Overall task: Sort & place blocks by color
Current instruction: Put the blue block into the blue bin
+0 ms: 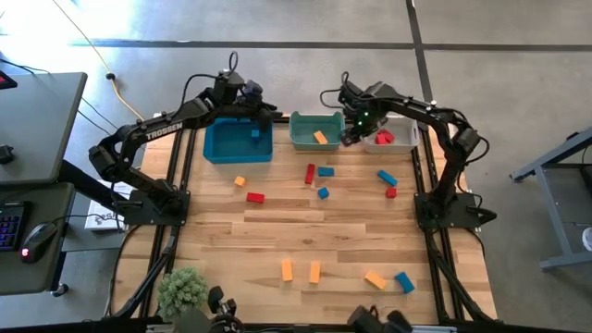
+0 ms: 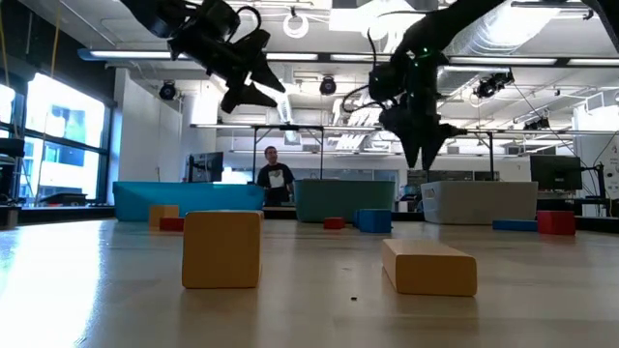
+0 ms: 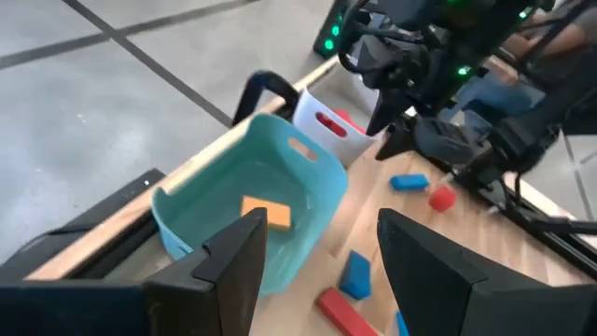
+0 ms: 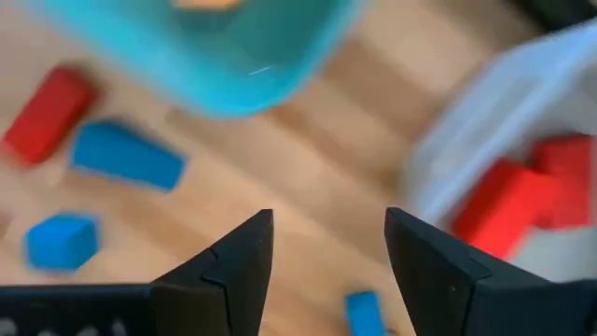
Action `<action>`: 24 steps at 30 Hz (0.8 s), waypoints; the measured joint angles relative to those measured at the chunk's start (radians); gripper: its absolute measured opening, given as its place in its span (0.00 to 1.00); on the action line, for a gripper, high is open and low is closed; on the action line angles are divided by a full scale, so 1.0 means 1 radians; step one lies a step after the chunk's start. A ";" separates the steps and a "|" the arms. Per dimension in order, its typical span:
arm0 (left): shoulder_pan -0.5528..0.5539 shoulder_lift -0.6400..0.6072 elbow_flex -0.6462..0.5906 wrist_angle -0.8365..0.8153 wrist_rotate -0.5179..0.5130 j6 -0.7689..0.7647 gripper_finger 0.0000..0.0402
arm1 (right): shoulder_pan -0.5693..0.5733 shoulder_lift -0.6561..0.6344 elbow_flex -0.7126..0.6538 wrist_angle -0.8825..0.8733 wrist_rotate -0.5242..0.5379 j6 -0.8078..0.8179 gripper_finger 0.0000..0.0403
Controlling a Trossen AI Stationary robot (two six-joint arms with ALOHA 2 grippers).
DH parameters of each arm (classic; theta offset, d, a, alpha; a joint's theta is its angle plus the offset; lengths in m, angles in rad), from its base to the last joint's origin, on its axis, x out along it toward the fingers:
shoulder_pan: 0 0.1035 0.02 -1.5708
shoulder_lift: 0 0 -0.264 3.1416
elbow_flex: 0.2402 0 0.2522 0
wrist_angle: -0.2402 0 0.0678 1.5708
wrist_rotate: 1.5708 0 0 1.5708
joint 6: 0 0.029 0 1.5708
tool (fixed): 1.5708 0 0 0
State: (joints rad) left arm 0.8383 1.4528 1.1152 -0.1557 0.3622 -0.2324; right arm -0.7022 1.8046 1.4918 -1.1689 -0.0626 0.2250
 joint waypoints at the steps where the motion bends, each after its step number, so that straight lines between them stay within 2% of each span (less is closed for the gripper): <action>1: -0.006 0.000 0.000 -0.005 -0.001 0.000 0.49 | 0.018 0.000 0.000 -0.002 -0.022 -0.014 0.48; 9: -0.055 0.000 0.000 -0.016 -0.011 -0.059 0.49 | 0.157 0.000 0.000 -0.002 -0.122 -0.126 0.48; 16: -0.112 0.000 0.000 -0.105 -0.013 -0.100 0.49 | 0.244 0.000 0.000 -0.002 -0.128 -0.236 0.48; 24: -0.185 0.000 0.000 -0.256 -0.140 -0.124 0.49 | 0.338 0.000 0.000 0.011 -0.097 -0.423 0.48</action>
State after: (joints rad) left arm 0.6534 1.4528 1.1152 -0.4119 0.2222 -0.3565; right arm -0.3645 1.8046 1.4918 -1.1576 -0.1598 -0.1980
